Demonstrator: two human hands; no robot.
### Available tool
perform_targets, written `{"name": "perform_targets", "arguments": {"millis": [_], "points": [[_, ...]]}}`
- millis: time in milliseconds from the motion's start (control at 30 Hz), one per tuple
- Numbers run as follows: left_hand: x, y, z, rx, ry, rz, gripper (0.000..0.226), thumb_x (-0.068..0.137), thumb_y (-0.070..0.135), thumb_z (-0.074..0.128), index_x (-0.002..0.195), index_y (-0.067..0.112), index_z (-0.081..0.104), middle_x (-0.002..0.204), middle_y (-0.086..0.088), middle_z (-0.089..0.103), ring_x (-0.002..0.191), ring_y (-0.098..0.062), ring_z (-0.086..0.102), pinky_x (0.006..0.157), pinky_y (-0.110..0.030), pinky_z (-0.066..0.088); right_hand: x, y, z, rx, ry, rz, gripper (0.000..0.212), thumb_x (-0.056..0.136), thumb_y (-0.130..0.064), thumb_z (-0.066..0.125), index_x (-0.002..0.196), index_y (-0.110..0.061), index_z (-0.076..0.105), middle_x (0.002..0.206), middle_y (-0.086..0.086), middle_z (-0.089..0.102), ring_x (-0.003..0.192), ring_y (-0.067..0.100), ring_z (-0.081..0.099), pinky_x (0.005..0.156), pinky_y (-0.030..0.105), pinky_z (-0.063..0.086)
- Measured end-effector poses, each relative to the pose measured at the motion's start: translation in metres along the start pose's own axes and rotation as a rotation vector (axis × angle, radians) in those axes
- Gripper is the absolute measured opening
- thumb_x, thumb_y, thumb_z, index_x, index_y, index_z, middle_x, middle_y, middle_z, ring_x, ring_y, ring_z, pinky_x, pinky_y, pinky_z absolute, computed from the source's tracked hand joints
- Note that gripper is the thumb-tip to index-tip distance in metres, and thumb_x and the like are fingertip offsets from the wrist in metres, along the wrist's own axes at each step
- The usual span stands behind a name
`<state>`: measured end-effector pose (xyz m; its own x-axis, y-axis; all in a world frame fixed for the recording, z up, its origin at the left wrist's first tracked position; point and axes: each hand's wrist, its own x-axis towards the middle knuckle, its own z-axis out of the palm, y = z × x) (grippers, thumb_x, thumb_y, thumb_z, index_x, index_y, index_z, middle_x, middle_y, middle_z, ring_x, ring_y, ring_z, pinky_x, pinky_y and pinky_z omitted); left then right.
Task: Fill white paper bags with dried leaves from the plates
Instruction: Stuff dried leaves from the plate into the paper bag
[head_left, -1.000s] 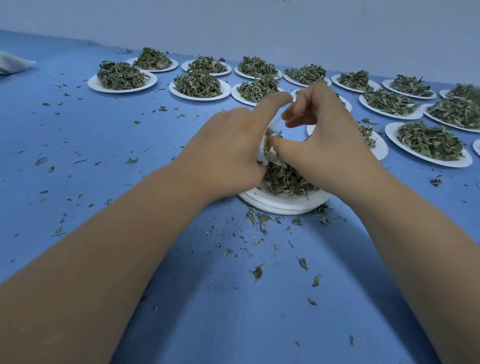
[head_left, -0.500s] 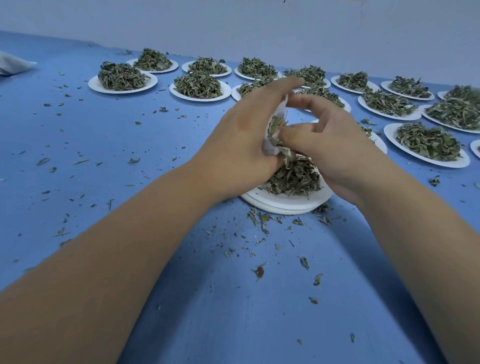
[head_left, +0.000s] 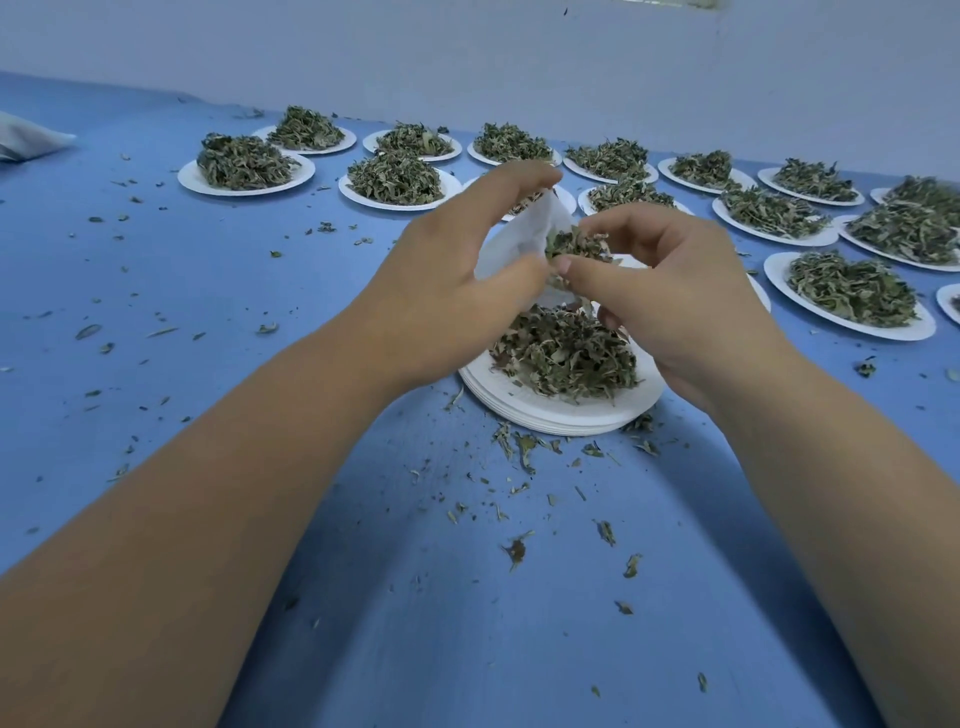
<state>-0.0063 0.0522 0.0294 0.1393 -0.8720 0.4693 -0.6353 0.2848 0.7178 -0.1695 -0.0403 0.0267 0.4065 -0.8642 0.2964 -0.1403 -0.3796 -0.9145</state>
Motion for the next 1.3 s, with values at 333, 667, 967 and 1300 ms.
{"name": "perform_targets", "arguments": {"millis": [333, 667, 967, 1300], "points": [[0.007, -0.003, -0.009, 0.247, 0.404, -0.24, 0.037, 0.089, 0.025, 0.045, 0.118, 0.034, 0.064, 0.096, 0.019, 0.07, 0.088, 0.0, 0.061, 0.081, -0.025, 0.05, 0.0, 0.002, -0.001, -0.017, -0.028, -0.009, 0.023, 0.07, -0.035, 0.085, 0.083, -0.027, 0.068, 0.066, -0.004, 0.066, 0.055, 0.011, 0.057, 0.059, 0.031, 0.045], [0.001, 0.012, 0.015, 0.31, 0.124, -0.095, 0.028, 0.088, 0.048, 0.062, 0.072, 0.025, 0.064, 0.061, 0.011, 0.057, 0.06, -0.002, 0.053, 0.053, -0.015, 0.033, -0.001, 0.001, 0.004, -0.145, 0.015, -0.086, 0.015, 0.076, -0.021, 0.077, 0.085, -0.02, 0.065, 0.07, -0.007, 0.068, 0.055, 0.007, 0.065, 0.053, 0.029, 0.055], [0.004, 0.009, 0.009, 0.234, 0.061, -0.265, 0.028, 0.09, 0.04, 0.061, 0.07, 0.021, 0.064, 0.067, -0.002, 0.066, 0.069, -0.02, 0.065, 0.063, -0.039, 0.051, -0.003, 0.0, 0.005, -0.117, -0.043, -0.092, 0.031, 0.077, -0.027, 0.088, 0.079, -0.02, 0.058, 0.067, -0.007, 0.062, 0.052, 0.01, 0.062, 0.05, 0.021, 0.045], [0.004, 0.004, 0.005, 0.114, 0.177, -0.28, 0.031, 0.093, 0.034, 0.061, 0.075, 0.009, 0.068, 0.071, -0.01, 0.069, 0.062, -0.022, 0.069, 0.069, -0.047, 0.06, -0.008, -0.009, 0.0, -0.084, -0.08, -0.027, 0.043, 0.076, -0.056, 0.079, 0.103, -0.027, 0.061, 0.102, -0.008, 0.07, 0.069, 0.015, 0.072, 0.058, 0.031, 0.049]]}}
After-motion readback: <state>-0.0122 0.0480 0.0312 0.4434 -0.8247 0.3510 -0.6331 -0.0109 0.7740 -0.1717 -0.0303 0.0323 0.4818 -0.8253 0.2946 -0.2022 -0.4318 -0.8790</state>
